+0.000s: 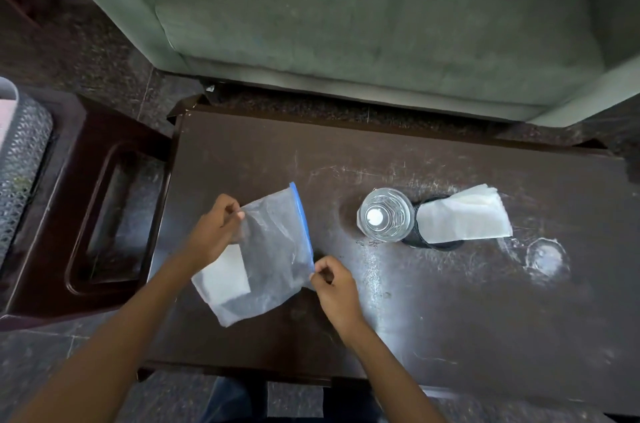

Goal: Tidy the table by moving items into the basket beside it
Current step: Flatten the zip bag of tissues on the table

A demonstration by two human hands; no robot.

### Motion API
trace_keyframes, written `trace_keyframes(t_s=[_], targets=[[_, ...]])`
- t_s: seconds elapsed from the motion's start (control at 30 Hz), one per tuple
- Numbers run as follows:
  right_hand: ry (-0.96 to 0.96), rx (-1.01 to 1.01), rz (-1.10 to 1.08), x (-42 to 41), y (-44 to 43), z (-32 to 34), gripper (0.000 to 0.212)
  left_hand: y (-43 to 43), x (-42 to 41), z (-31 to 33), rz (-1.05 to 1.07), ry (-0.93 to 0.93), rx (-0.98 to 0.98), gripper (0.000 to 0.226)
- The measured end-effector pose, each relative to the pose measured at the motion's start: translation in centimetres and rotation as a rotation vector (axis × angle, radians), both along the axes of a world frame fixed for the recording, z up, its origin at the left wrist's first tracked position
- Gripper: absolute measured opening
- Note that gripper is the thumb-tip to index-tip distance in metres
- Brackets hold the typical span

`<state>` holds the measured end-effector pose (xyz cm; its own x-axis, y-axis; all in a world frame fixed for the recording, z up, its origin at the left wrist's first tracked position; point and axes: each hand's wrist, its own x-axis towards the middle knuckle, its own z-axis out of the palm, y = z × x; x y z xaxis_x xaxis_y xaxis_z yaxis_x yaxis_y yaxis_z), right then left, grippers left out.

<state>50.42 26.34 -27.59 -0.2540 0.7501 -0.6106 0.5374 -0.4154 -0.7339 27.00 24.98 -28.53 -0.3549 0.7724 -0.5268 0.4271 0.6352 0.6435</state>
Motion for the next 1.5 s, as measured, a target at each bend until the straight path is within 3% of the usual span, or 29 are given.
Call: trace_keyframes(t_s=[0.17,0.33,0.4,0.57,0.67,0.77,0.87,0.97,1.07,1.23,1.37,1.43,1.5], targets=[[0.096,0.266,0.073,-1.5,1.9,4.2,0.017,-1.7,-0.4,2.0,-0.002,0.336,0.089,0.012],[0.168,0.483,0.146,-3.0,5.2,7.5,0.012,-1.5,-0.9,3.3,0.159,0.301,0.218,0.016],[0.185,0.429,0.028,-3.5,6.2,7.4,0.01,-0.8,-0.6,3.6,0.266,0.232,0.292,0.016],[0.428,-0.036,-0.399,-4.0,7.5,8.1,0.036,0.8,1.1,4.5,0.582,0.017,0.449,0.007],[0.428,-0.162,-0.335,-4.2,6.5,7.9,0.028,1.4,2.6,4.6,0.688,-0.015,0.47,0.005],[0.352,-0.054,-0.387,-4.3,6.1,7.4,0.006,1.7,3.8,4.8,0.729,-0.058,0.442,0.005],[0.316,0.035,-0.442,-3.8,6.9,7.6,0.014,1.8,3.6,5.6,0.735,-0.34,0.399,0.011],[0.304,0.055,-0.412,-3.4,7.8,8.0,0.01,1.5,2.5,6.2,0.671,-0.538,0.35,0.038],[0.316,0.07,-0.4,-3.4,8.2,8.2,0.006,1.2,1.8,7.1,0.626,-0.461,0.35,0.045],[0.332,0.104,-0.429,-3.6,8.6,8.3,0.031,1.0,0.4,7.8,0.465,-0.453,0.389,0.021],[0.362,0.156,-0.193,-3.1,9.0,8.7,0.064,1.0,-0.8,8.8,0.252,-0.441,0.366,0.03],[0.196,0.29,0.026,-3.4,9.1,8.6,0.07,0.9,-1.3,8.9,0.175,-0.457,0.33,0.048],[-0.048,0.513,0.222,-4.0,9.0,8.1,0.062,0.8,-1.7,8.7,0.152,-0.417,0.304,0.065]])
